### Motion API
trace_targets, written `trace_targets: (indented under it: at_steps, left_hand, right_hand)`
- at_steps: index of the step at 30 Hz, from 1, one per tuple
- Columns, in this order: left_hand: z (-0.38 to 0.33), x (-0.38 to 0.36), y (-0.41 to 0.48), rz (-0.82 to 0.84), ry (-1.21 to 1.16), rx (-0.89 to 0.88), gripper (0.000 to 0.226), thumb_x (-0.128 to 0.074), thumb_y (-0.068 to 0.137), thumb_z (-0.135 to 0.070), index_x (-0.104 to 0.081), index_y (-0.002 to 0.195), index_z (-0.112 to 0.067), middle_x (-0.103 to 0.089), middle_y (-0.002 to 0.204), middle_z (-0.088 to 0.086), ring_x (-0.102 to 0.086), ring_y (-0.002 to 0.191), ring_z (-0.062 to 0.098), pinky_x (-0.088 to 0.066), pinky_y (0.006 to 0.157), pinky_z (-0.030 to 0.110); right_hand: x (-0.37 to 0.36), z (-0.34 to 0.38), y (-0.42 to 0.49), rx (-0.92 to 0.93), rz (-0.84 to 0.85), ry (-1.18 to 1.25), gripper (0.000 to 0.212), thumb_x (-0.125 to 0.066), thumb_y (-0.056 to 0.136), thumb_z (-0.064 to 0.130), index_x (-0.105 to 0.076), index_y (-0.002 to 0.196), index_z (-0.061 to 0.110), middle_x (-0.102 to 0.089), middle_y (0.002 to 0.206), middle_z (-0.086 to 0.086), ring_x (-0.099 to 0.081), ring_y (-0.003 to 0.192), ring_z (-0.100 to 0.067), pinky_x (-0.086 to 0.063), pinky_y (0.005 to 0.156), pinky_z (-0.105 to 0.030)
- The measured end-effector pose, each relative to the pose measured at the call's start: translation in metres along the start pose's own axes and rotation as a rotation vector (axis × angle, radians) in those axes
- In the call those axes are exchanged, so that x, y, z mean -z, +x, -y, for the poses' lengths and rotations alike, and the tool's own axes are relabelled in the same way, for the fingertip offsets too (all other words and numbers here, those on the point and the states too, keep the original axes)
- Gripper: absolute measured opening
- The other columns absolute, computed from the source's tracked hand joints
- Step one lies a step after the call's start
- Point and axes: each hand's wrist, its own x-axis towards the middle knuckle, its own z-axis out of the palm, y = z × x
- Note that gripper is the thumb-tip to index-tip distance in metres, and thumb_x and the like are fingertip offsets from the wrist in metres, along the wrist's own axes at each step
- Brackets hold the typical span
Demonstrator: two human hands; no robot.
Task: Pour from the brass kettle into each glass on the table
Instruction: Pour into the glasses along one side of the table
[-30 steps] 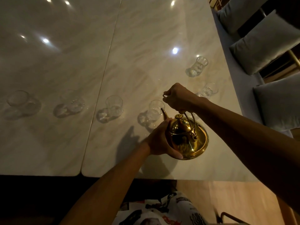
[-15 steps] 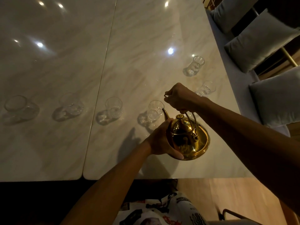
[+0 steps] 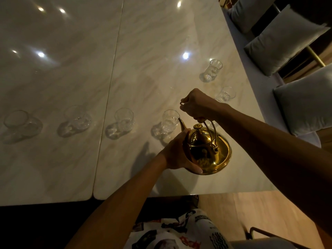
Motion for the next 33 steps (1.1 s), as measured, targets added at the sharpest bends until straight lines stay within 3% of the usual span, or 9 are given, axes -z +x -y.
trace_targets:
  at_steps: [6,12,18,24,33]
  left_hand:
    - [-0.001,-0.001,-0.002,0.000,-0.009,0.006,0.108,-0.101,0.056,-0.016,-0.038,0.144,-0.012,-0.057,0.140,0.000,-0.054,0.125,0.004,-0.047,0.099,0.010]
    - [-0.002,-0.003,-0.004,0.000,0.002,-0.005,0.108,-0.101,0.057,-0.018,-0.038,0.144,-0.014,-0.056,0.142,0.000,-0.054,0.128,0.008,-0.047,0.100,0.011]
    - [-0.003,-0.005,-0.005,-0.015,0.001,-0.001,0.111,-0.102,0.054,-0.021,-0.038,0.145,-0.015,-0.057,0.142,-0.003,-0.055,0.129,0.011,-0.052,0.106,0.030]
    - [-0.004,-0.006,-0.005,-0.003,-0.005,-0.028,0.108,-0.101,0.056,-0.016,-0.038,0.144,-0.010,-0.056,0.142,0.001,-0.055,0.130,0.011,-0.052,0.104,0.025]
    - [-0.005,-0.006,-0.006,0.004,0.023,-0.040,0.108,-0.101,0.057,-0.020,-0.038,0.145,-0.012,-0.056,0.142,0.001,-0.055,0.130,0.014,-0.053,0.105,0.035]
  right_hand:
    - [0.000,-0.002,-0.002,0.023,0.011,0.005,0.029,-0.056,0.094,0.006,-0.062,0.108,-0.019,-0.051,0.063,-0.016,-0.047,0.040,-0.019,-0.037,0.032,-0.020]
    - [-0.001,-0.003,-0.005,0.022,0.007,-0.001,0.028,-0.056,0.095,0.008,-0.064,0.104,-0.017,-0.052,0.062,-0.016,-0.049,0.041,-0.019,-0.039,0.033,-0.021]
    - [-0.001,-0.003,-0.005,-0.016,0.015,-0.010,0.031,-0.055,0.095,0.011,-0.061,0.114,-0.013,-0.053,0.069,-0.016,-0.046,0.046,-0.022,-0.039,0.038,-0.023]
    - [0.000,-0.001,-0.010,-0.026,0.019,-0.003,0.029,-0.055,0.095,0.009,-0.062,0.113,-0.012,-0.048,0.066,-0.012,-0.042,0.043,-0.019,-0.036,0.038,-0.023]
    - [0.000,0.000,-0.012,-0.023,0.014,-0.008,0.028,-0.055,0.095,0.009,-0.063,0.111,-0.012,-0.054,0.071,-0.016,-0.048,0.046,-0.021,-0.039,0.039,-0.025]
